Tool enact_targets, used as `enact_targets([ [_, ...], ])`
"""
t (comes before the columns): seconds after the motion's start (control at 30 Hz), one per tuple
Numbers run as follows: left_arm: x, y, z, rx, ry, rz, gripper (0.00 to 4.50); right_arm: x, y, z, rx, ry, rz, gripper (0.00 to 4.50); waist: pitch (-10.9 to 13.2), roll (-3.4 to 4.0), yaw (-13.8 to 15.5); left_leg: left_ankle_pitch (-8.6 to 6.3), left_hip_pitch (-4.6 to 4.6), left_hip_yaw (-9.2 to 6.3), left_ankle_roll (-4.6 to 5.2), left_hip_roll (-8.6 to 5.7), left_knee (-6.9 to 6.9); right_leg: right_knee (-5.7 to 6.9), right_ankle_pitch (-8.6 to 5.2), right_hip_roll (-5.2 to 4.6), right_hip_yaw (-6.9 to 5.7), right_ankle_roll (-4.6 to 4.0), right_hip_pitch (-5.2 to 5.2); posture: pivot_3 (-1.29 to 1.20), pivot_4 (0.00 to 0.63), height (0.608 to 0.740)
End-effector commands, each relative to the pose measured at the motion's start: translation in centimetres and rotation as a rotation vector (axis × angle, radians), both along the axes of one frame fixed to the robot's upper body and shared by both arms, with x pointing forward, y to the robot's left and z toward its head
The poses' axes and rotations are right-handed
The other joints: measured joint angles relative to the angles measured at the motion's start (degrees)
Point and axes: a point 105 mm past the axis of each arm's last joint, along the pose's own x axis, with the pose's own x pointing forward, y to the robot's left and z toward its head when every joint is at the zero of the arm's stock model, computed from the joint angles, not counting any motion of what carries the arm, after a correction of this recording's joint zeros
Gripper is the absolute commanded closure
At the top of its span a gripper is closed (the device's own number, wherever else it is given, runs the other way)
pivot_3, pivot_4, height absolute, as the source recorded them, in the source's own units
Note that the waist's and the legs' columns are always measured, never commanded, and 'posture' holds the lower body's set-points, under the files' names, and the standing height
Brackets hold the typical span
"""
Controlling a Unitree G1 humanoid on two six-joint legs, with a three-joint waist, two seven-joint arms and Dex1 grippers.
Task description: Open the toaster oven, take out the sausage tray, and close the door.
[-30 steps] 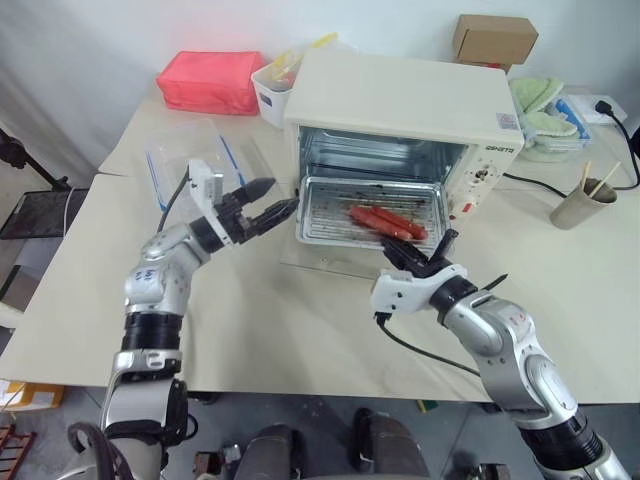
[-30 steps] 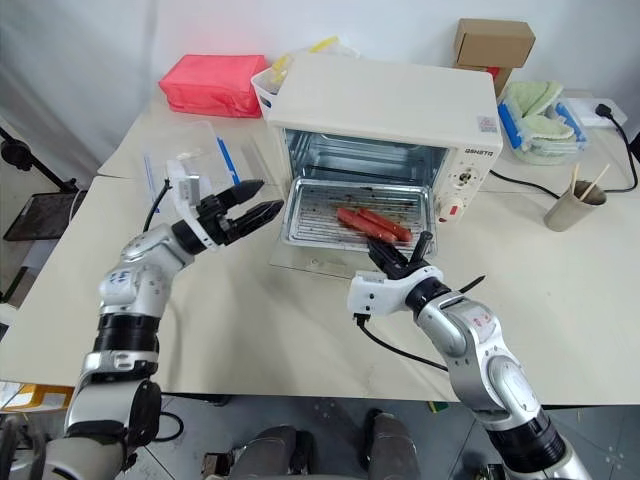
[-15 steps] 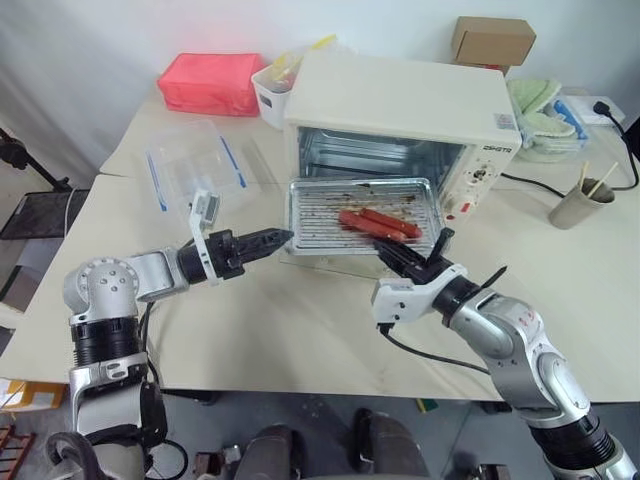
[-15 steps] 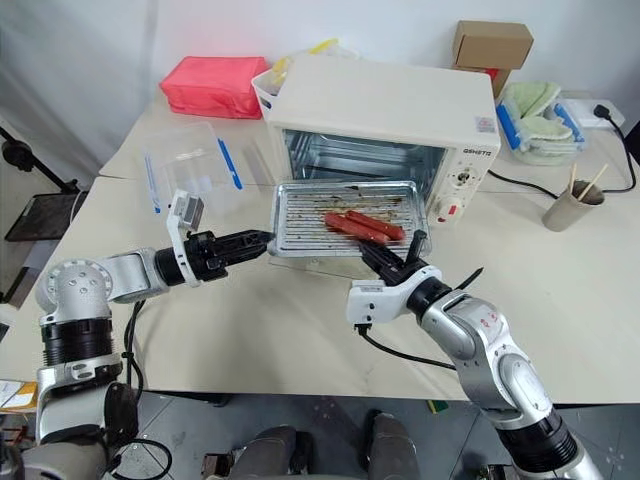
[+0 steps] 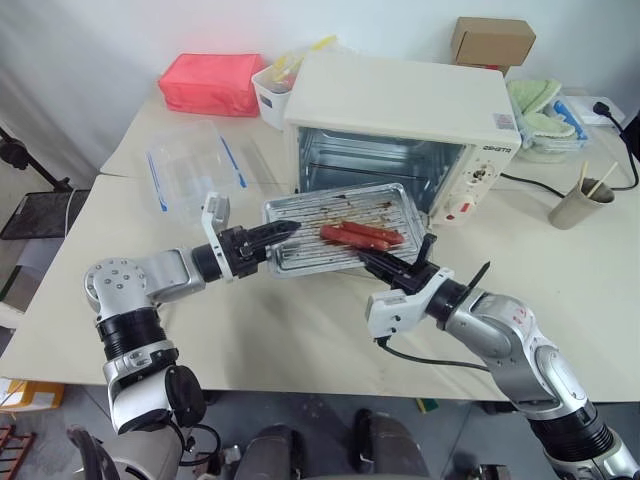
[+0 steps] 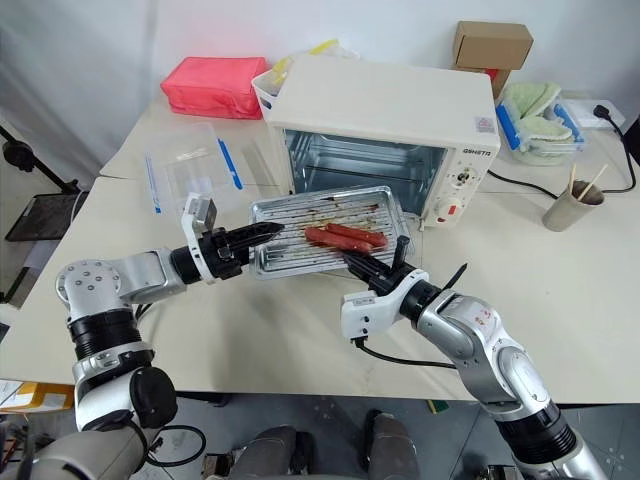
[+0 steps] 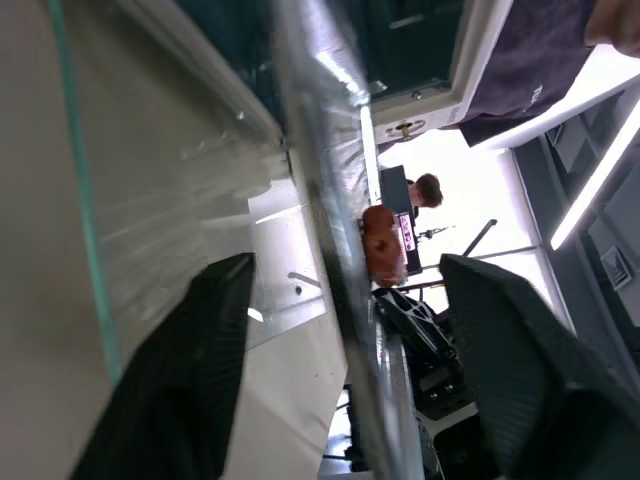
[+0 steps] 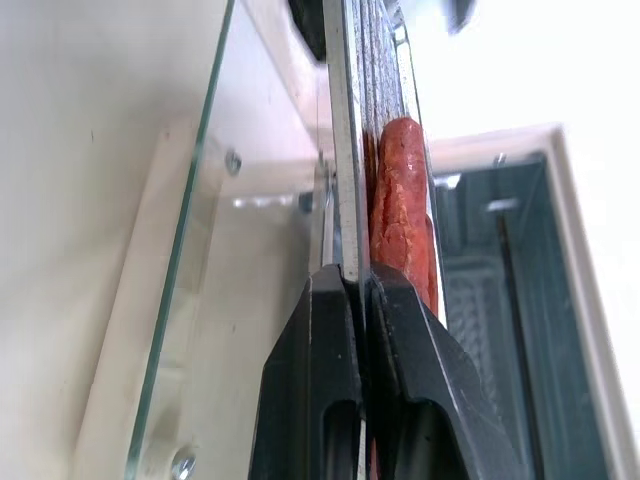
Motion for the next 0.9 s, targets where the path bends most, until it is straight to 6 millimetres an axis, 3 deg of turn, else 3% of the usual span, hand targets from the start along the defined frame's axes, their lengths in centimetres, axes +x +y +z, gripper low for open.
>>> enact_targets([
  [0.03, -0.5, -0.6, 0.6, -0.044, -0.017, -0.039, 2.69, -0.3, 0.2, 1.1, 0.025, -0.038, 0.024, 4.45, 0.0, 0.0, 0.0, 0.0, 0.0, 0.0, 0.0, 0.0, 0.0, 0.0, 0.0, 0.0, 0.01, 0.0, 0.0, 0.0, 0.15, 0.74],
  [0.23, -0.7, -0.8, 0.6, -0.093, 0.009, -0.055, 4.41, -0.3, 0.1, 1.1, 0.042, -0.022, 0.024, 4.45, 0.0, -0.01, 0.0, 0.01, 0.04, 0.01, -0.02, 0.0, 0.0, 0.03, 0.0, 0.0, 0.14, 0.0, 0.0, 0.0, 0.15, 0.74],
  [0.27, -0.7, -0.8, 0.6, -0.102, 0.017, -0.051, 4.47, -0.3, 0.0, 1.1, 0.076, 0.01, 0.022, 4.45, 0.0, -0.01, 0.0, 0.01, 0.04, 0.0, -0.03, 0.0, 0.0, 0.04, 0.0, 0.0, 0.15, 0.0, 0.0, 0.0, 0.15, 0.74],
  [0.4, -0.8, -0.5, 1.2, -0.191, 0.036, -0.064, 4.5, -0.6, -0.1, 1.3, 0.121, 0.056, 0.047, 3.39, 0.0, -0.03, 0.0, 0.01, 0.06, 0.0, -0.03, 0.0, 0.0, 0.06, 0.0, 0.0, 0.38, 0.0, 0.0, 0.0, 0.15, 0.74],
  [0.57, -1.2, 0.1, -0.4, -0.168, 0.137, -0.038, 4.5, -1.7, -0.1, 1.8, 0.122, 0.054, 0.124, 1.92, 0.0, -0.05, -0.1, 0.01, 0.17, 0.01, -0.03, -0.02, -0.02, 0.16, 0.0, -0.02, 0.66, 0.0, 0.0, 0.0, 0.15, 0.74],
  [0.63, -1.1, 0.8, -0.2, -0.183, 0.149, 0.011, 4.5, -2.0, -0.4, 1.9, 0.132, 0.067, 0.136, 1.92, 0.0, -0.06, -0.1, -0.01, 0.23, 0.0, -0.05, -0.03, -0.03, 0.27, 0.0, -0.01, 0.77, 0.0, 0.0, 0.0, 0.15, 0.74],
  [0.7, -1.4, 2.4, 0.0, -0.195, 0.153, 0.065, 4.5, -2.2, -2.0, 1.6, 0.152, 0.116, 0.121, 1.92, -0.1, -0.13, 0.1, -0.01, 0.27, 0.02, -0.07, -0.03, -0.02, 0.32, 0.0, 0.02, 0.86, -0.01, 0.0, 0.0, 0.15, 0.74],
  [0.77, -2.0, 4.2, -0.1, -0.197, 0.138, 0.107, 4.5, -2.0, -4.3, 1.5, 0.206, 0.179, 0.074, 2.31, -0.1, -0.15, -0.1, 0.0, 0.38, 0.05, -0.12, -0.06, -0.05, 0.39, 0.0, 0.03, 1.1, -0.01, 0.02, 0.0, 0.15, 0.74],
  [0.9, -3.5, 6.5, -0.2, -0.227, 0.093, 0.157, 4.5, -1.5, -7.9, 0.6, 0.245, 0.264, 0.007, 3.51, -0.1, -0.16, -0.1, 0.0, 0.47, 0.2, -0.12, -0.03, -0.1, 0.34, -0.02, 0.15, 1.14, -0.04, 0.07, 0.0, 0.15, 0.74],
])
